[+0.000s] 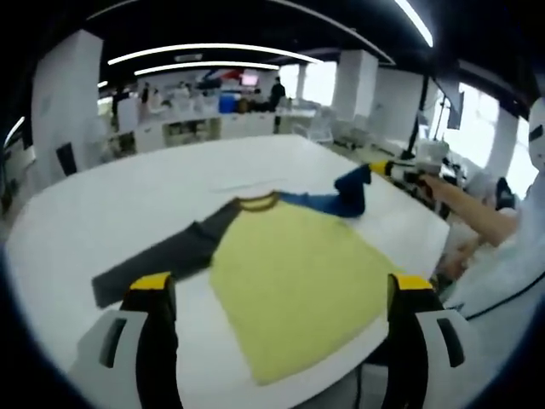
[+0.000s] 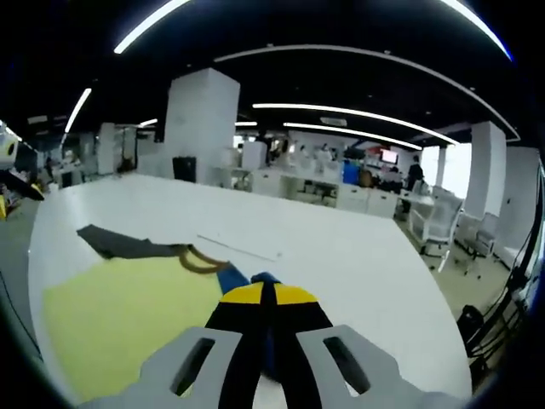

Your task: Fold the garment on the visible template until the final outline fits inside the template.

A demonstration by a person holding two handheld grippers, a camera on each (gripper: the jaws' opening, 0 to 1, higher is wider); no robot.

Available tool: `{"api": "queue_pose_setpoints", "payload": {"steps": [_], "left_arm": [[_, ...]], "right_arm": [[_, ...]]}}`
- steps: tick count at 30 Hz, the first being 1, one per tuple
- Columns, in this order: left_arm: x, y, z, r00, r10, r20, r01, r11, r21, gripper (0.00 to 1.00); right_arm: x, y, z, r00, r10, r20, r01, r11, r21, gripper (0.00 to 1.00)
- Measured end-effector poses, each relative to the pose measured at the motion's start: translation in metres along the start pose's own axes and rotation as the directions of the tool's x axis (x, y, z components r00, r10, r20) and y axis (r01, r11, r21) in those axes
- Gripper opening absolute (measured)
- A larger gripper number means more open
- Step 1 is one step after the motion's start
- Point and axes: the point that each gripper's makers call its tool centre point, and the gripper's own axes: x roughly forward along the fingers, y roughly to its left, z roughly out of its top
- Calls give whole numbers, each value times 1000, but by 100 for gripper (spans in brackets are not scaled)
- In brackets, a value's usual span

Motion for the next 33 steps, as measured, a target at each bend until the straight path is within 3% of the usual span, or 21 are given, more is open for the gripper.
{"api": "queue_pose_setpoints", "payload": {"steps": [19,33], "left_arm": [[-27,6,6,998,-18,61,16,999,39,100],[-45,19,-3,995,-26,96,24,999,29,100]], "right_arm": [[15,59,28,998,60,21,-60,998,-36,2],[45,120,45,990,141,12,-140,987,-80,2]]}}
